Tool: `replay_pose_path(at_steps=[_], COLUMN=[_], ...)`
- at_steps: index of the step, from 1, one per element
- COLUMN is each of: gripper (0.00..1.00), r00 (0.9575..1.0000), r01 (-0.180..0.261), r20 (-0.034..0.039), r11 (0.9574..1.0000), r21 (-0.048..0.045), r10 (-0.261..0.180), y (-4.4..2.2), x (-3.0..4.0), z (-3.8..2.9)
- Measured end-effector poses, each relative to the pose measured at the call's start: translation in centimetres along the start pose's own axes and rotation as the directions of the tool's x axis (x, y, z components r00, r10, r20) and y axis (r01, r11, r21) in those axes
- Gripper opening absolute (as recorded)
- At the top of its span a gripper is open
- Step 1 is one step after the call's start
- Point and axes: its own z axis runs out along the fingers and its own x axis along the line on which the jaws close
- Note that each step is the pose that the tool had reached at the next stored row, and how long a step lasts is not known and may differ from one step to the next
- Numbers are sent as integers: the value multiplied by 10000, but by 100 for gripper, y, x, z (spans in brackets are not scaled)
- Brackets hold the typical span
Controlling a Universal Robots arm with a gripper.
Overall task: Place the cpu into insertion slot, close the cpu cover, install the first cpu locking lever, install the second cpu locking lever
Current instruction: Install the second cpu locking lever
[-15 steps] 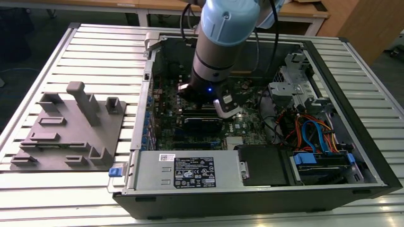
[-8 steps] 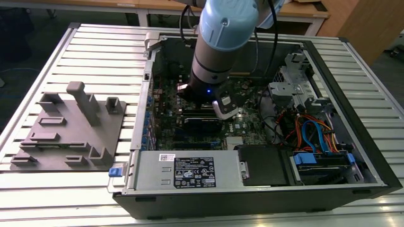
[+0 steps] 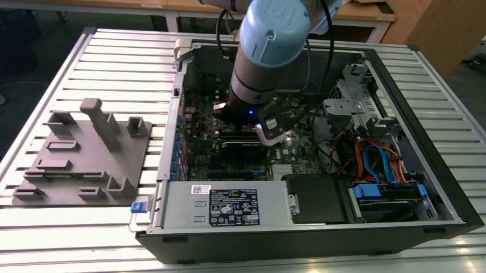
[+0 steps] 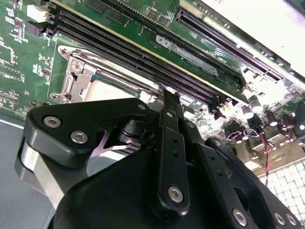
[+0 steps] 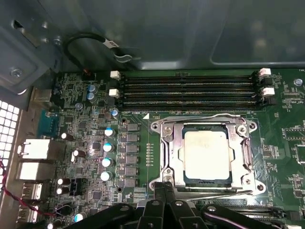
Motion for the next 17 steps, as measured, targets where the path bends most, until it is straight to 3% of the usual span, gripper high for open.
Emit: replay_pose_path(at_steps=[6,17], gripper=[10,10], r00=[10000,10000], r01=[-63,-73], r20=[-7,-18], r11=[10000,9999], r21=[-9,-106], r10=[63,73], y=[-56,-72], x=[1,3], z=[-18,-4])
